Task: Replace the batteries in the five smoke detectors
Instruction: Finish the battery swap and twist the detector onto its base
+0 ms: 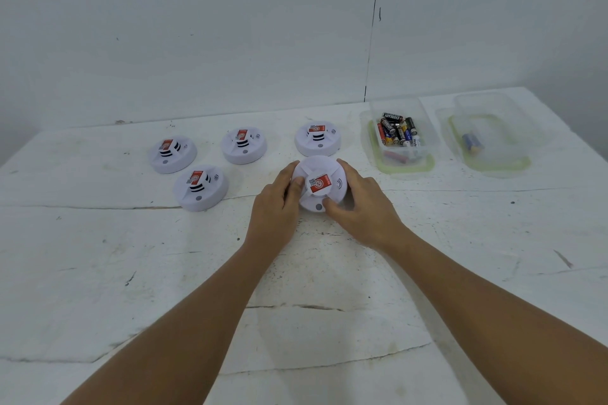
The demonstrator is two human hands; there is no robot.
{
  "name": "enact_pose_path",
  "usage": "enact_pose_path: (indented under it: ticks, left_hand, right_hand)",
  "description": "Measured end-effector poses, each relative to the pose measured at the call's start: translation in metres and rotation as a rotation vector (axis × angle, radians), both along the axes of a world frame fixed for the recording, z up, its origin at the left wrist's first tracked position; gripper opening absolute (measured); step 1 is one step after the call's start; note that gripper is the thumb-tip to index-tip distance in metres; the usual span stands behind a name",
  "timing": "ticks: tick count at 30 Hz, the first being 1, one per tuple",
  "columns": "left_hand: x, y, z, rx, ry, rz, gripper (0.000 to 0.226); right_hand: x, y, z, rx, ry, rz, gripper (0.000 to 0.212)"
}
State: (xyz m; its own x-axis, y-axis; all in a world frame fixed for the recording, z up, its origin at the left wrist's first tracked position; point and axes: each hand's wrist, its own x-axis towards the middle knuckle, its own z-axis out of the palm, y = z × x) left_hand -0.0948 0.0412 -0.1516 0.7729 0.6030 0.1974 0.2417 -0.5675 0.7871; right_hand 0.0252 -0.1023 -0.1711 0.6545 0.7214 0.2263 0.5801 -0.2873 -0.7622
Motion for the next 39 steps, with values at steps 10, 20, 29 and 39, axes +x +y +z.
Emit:
enact_pose_path:
  ticks: [10,20,29,39]
  left_hand:
    - [0.0,0.0,-0.001,-0.003,-0.013,-0.004,0.038]
    - [0.001,0.001,-0.003,0.003,-0.037,-0.022,0.036]
    - [0.006,0.013,-0.019,0.07,-0.004,-0.001,0.04]
    - [-0.003,0.019,-0.003,-0.139,-0.1,0.165,0.025]
  right_hand:
    - [0.0,0.001,0.0,0.001,0.002,0.005,0.054]
    - [0.002,0.0,0.0,-0.002,0.008,0.007,0.052]
    - [0.001,0.001,0.001,-0.005,0.013,-0.001,0.052]
    - [0.002,0.02,0.01,-0.164,-0.012,-0.033,0.059]
